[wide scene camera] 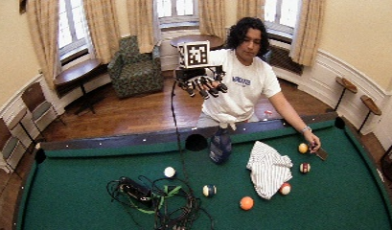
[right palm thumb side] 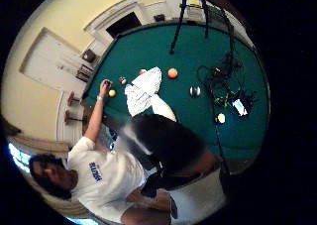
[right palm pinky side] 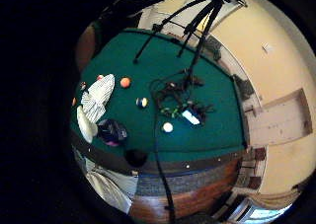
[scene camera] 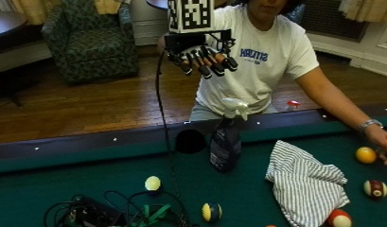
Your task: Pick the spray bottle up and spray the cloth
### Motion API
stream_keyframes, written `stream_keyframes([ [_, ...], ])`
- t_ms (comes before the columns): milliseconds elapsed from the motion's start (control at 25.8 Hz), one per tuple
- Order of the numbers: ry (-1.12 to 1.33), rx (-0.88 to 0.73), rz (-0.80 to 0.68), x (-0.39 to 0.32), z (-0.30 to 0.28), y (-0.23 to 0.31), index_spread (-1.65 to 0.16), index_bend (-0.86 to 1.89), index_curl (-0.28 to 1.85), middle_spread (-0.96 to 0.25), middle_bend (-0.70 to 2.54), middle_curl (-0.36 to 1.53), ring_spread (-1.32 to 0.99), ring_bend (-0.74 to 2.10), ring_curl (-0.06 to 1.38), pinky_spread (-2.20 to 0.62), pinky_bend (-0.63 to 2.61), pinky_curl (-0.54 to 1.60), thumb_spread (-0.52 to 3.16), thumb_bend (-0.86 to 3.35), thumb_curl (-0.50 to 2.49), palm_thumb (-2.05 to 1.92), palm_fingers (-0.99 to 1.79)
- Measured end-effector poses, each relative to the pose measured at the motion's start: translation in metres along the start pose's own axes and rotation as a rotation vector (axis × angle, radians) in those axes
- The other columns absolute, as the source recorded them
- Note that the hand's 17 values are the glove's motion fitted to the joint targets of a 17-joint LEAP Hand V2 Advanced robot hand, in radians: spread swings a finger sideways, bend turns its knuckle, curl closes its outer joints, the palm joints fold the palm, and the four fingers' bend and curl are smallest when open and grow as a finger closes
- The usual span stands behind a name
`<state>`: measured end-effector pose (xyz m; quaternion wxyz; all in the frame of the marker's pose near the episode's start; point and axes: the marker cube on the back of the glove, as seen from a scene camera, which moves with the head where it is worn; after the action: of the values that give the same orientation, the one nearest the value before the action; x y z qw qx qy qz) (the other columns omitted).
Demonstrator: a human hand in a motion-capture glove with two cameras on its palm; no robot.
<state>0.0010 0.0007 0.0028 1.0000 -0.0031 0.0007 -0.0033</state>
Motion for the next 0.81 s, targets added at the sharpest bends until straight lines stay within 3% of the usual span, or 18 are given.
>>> stream_keyframes([
  [348,0.006,-0.008,0.012,0.0024,0.0076,-0.0013,-0.38,0.17,0.15,-0.09,0.22,0.14,-0.08,0.33,0.15,0.19,0.35,0.17,0.76,0.06,0.11,0.21,0.41],
  [813,-0.015,-0.012,0.008,0.0022,0.0101,0.0079,-0.44,0.15,0.20,-0.10,0.20,0.21,-0.10,0.34,0.20,0.22,0.33,0.23,0.94,0.00,0.18,0.23,0.40],
])
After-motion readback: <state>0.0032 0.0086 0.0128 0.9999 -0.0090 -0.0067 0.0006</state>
